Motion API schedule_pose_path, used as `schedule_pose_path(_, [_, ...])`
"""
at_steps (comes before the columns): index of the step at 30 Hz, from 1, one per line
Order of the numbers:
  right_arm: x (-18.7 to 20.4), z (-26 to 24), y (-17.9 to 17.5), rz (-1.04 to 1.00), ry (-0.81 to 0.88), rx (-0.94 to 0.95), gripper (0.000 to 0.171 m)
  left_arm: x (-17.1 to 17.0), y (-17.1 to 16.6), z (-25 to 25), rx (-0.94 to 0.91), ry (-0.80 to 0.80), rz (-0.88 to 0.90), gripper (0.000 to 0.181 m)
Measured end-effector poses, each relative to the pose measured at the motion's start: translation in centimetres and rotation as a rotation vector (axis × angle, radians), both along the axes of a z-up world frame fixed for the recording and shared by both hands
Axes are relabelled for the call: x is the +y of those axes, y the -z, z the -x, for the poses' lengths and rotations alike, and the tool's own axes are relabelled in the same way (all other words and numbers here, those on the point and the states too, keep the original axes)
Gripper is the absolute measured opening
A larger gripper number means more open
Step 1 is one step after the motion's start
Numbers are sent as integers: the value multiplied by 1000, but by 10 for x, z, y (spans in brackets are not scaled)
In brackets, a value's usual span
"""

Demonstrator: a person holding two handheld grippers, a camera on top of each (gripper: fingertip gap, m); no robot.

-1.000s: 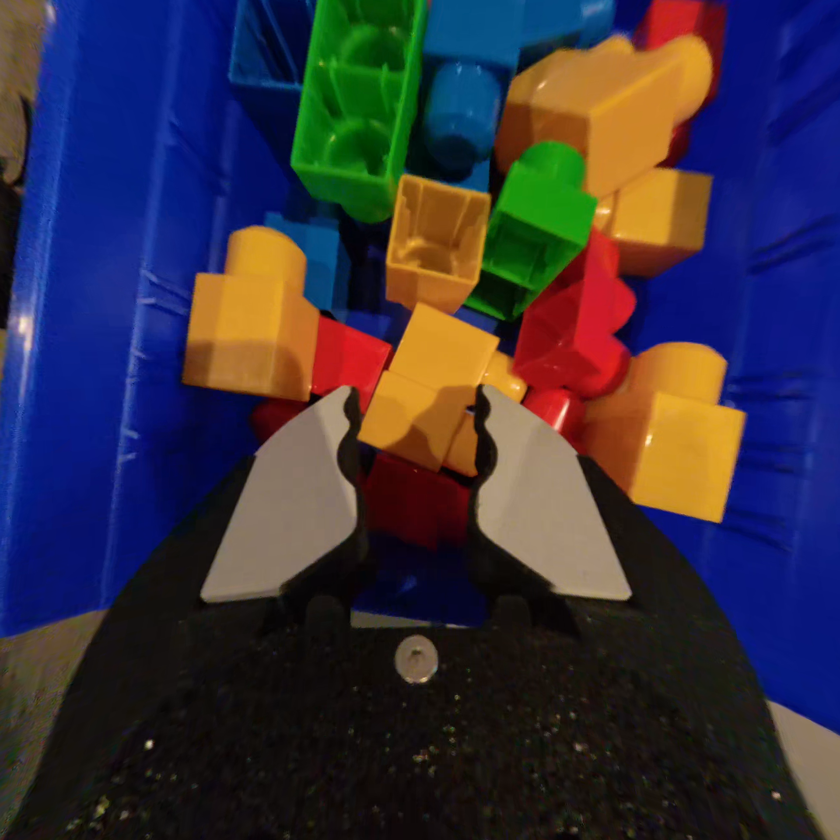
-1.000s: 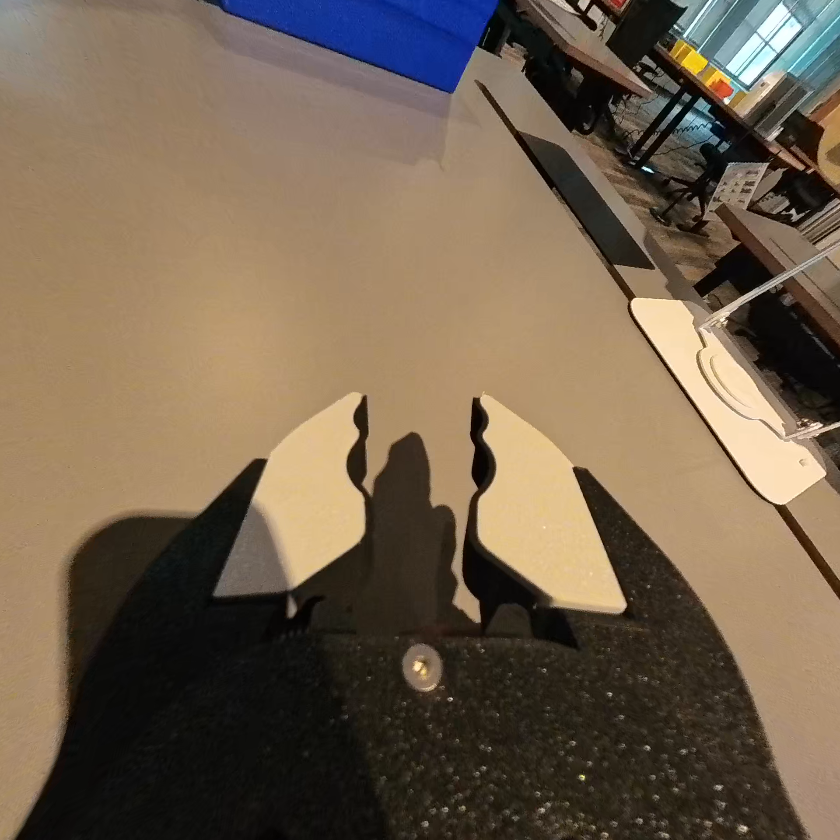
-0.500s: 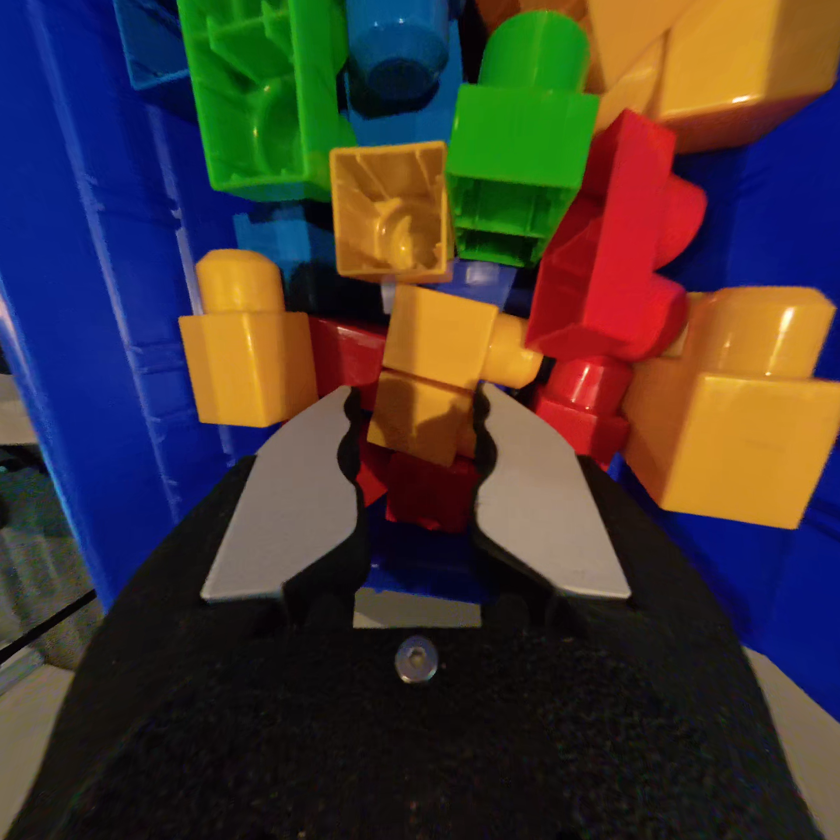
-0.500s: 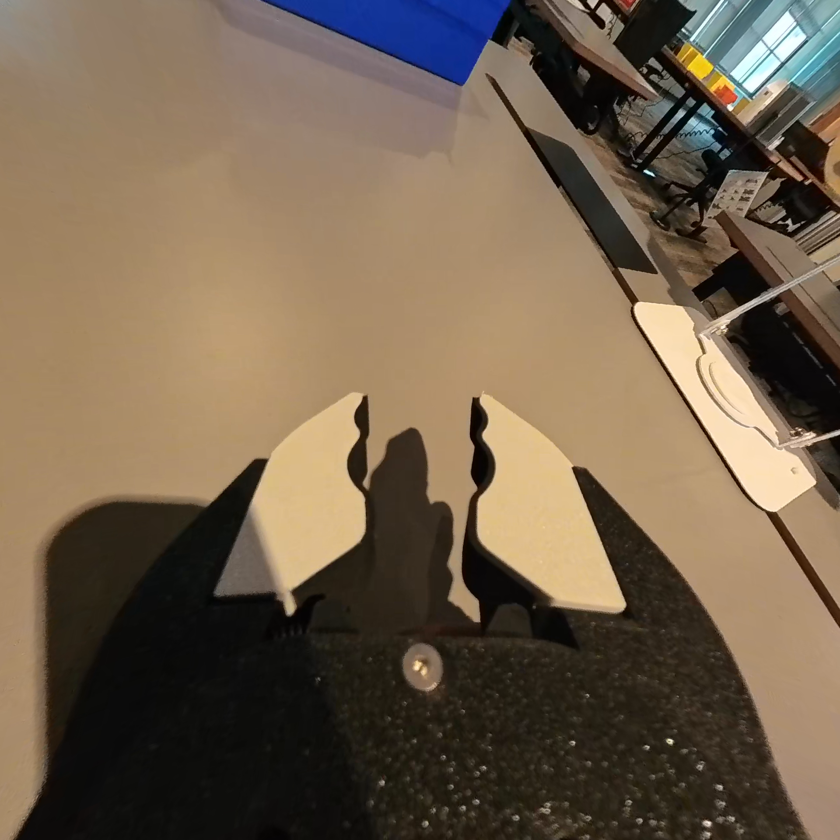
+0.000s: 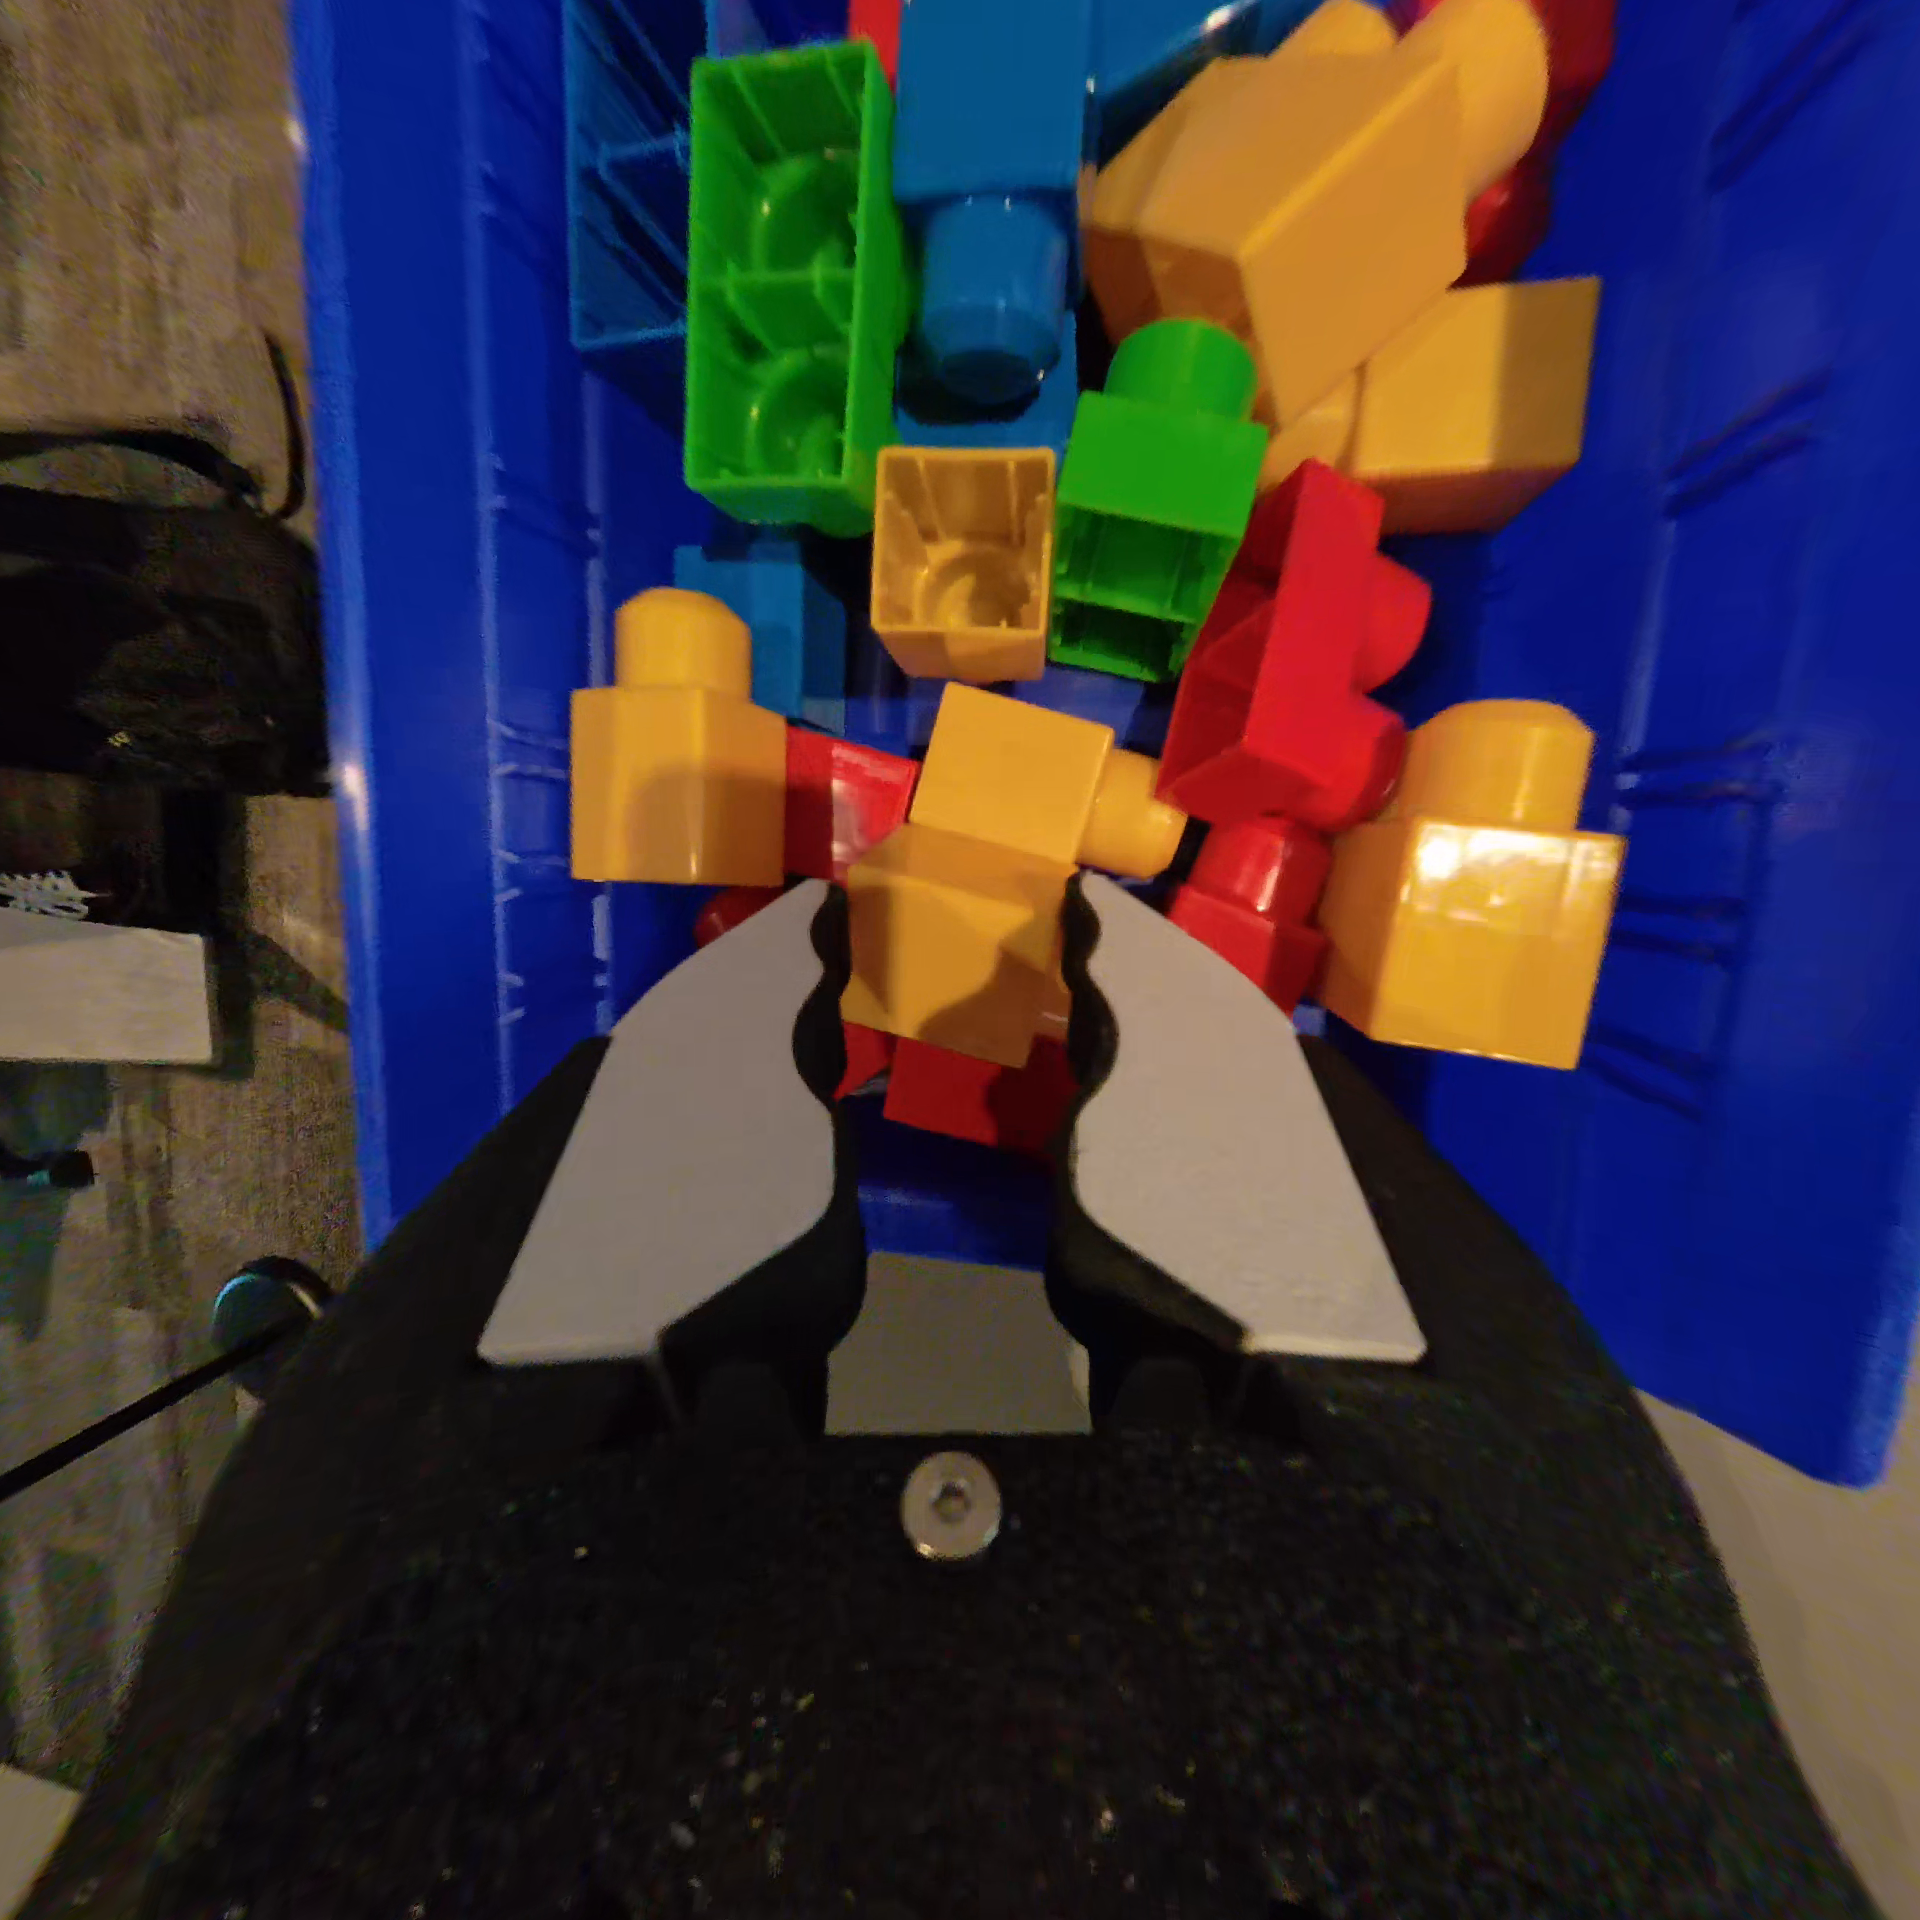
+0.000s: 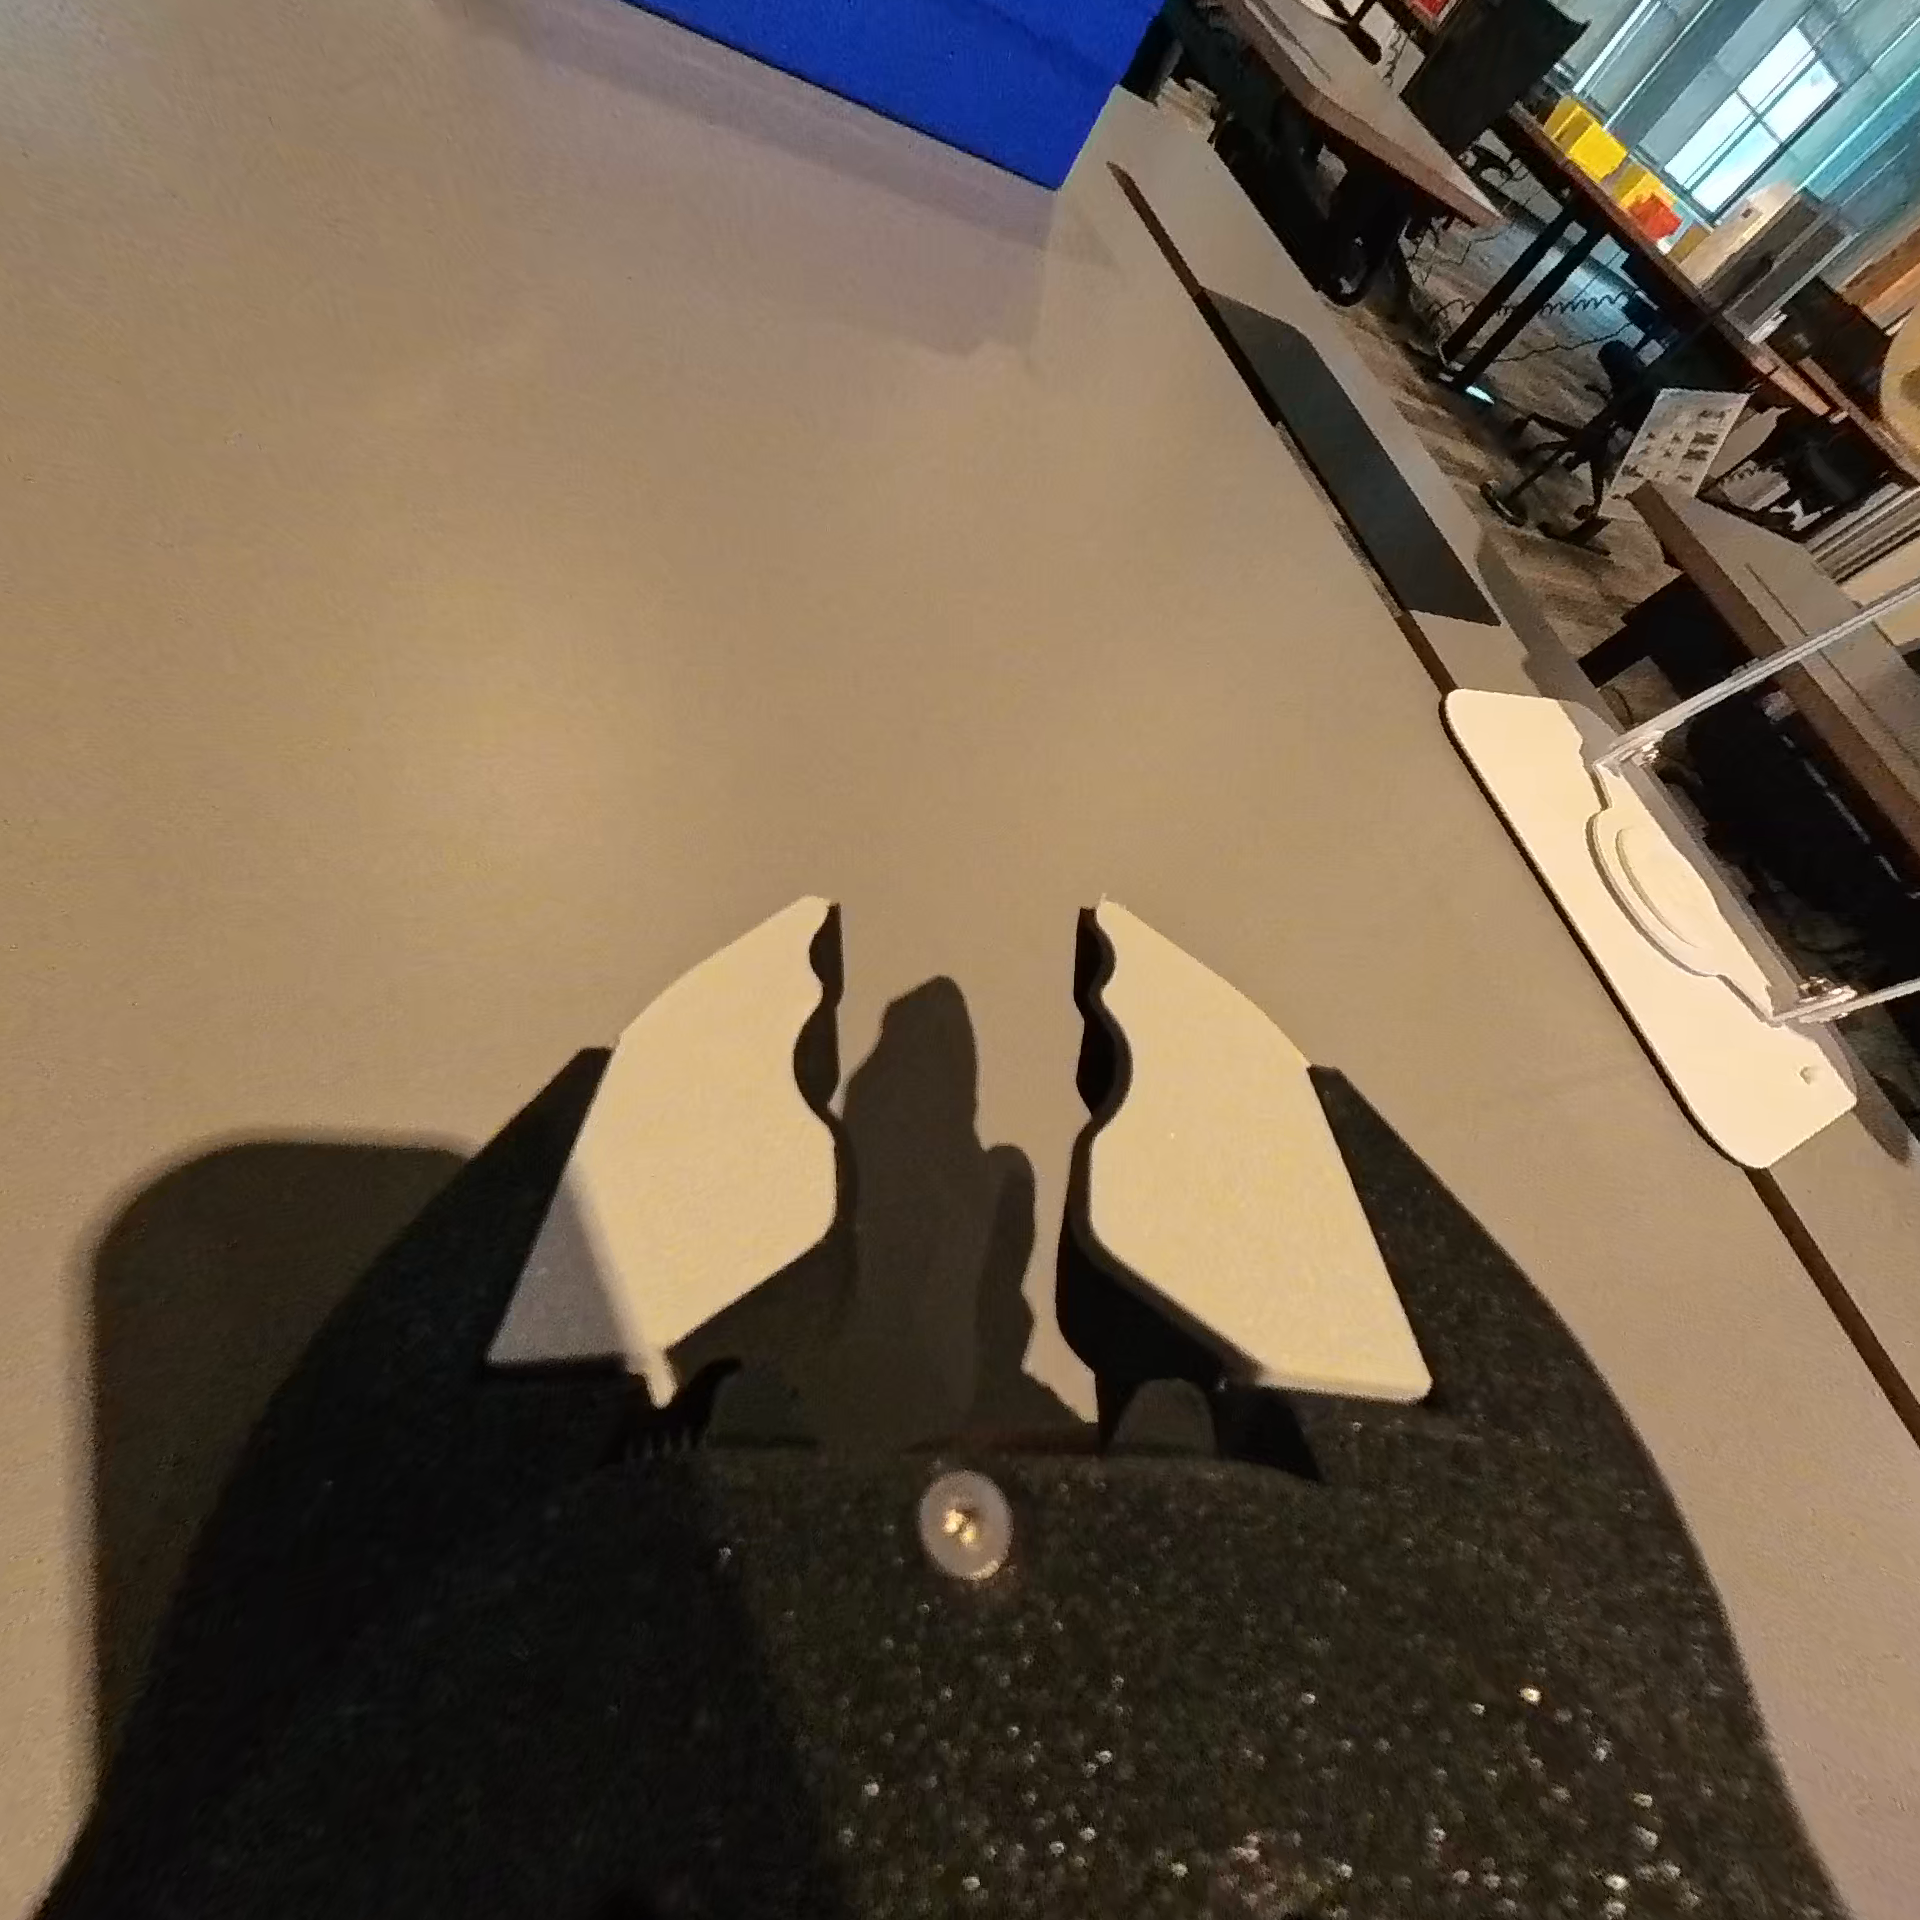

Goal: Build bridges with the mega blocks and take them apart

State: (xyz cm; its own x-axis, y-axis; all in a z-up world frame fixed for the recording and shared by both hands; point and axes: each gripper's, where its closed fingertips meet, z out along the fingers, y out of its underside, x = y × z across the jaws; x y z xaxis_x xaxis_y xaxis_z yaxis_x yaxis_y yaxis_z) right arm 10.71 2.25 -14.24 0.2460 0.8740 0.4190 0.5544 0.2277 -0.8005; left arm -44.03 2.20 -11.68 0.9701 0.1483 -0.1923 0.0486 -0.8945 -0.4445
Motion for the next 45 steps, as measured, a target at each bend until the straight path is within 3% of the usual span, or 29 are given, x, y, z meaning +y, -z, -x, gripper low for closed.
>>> schedule_pose_path(4, [0, 0, 0, -3, 0, 0, 43, 5, -32, -12, 3, 17, -138, 39])
schedule_pose_path(6, [0, 0, 0, -2, 1, 2, 43, 14, -60, -41, -62, 100, -276, 39])
schedule_pose_path(10, [1, 0, -2, 2, 0, 13, 44, 33, -114, -150, -253, 403, -536, 39])
schedule_pose_path(13, [0, 0, -4, -11, -4, 26, 47, 46, -124, -258, -476, 677, -641, 39])
schedule_pose_path(17, [-1, -5, -12, -25, -2, 79, 51, 52, -78, -398, -741, 972, -621, 39])
schedule_pose_path(19, [2, -12, -16, -8, 10, 104, 54, 44, -35, -453, -801, 1046, -453, 39])
schedule_pose_path(22, [5, -24, -25, 8, -15, 159, 56, 28, 2, -502, -660, 1226, -356, 39])
schedule_pose_path(26, [7, -37, -23, 42, -62, 165, 59, 12, 32, -529, -523, 1374, -280, 39])
schedule_pose_path(28, [8, -39, -24, 52, -65, 178, 59, 7, 33, -535, -527, 1417, -280, 39])
schedule_pose_path(33, [10, -38, -22, 63, -55, 168, 59, 2, 40, -533, -482, 1460, -295, 59])
schedule_pose_path(37, [10, -37, -19, 48, -53, 140, 58, 23, -12, -505, -449, 1369, -542, 70])
schedule_pose_path(39, [10, -37, -18, 47, -53, 136, 58, 39, -61, -466, -399, 1243, -772, 69])
schedule_pose_path(42, [10, -37, -18, 50, -51, 135, 58, 55, -130, -359, -238, 900, -1099, 65])
schedule_pose_path(45, [10, -36, -17, 49, -51, 130, 57, 41, -158, -222, 49, 501, -1235, 61])
